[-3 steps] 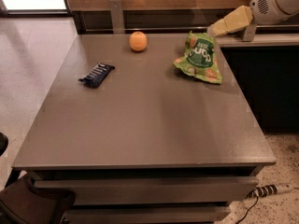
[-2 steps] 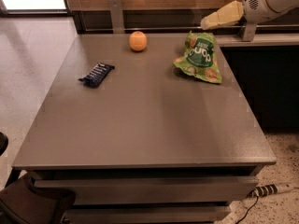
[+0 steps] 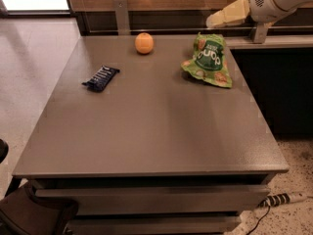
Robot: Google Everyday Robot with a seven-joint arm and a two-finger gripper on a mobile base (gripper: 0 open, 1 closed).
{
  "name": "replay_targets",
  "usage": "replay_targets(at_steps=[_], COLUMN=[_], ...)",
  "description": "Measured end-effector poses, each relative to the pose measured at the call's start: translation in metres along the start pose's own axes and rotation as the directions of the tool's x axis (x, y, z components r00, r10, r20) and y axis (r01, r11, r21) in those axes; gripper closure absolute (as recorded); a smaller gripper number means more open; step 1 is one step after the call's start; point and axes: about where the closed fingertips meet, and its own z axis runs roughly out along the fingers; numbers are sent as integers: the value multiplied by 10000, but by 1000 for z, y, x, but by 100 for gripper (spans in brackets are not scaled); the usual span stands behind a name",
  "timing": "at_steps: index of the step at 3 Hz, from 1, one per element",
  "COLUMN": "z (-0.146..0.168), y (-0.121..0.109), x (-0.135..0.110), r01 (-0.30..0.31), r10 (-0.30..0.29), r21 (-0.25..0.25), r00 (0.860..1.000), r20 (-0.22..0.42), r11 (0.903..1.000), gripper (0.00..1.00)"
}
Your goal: Pick green rice chip bag
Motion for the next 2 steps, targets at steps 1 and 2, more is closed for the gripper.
replay_targets(at_steps=[1,2], z=[17,55], y=[10,35], x=[5,15], r01=[-39,-47], r10=[39,58], r21=[27,229], r00=[9999,9988], r20=[-147,-490], r11=[10000,9997], gripper=[0,0])
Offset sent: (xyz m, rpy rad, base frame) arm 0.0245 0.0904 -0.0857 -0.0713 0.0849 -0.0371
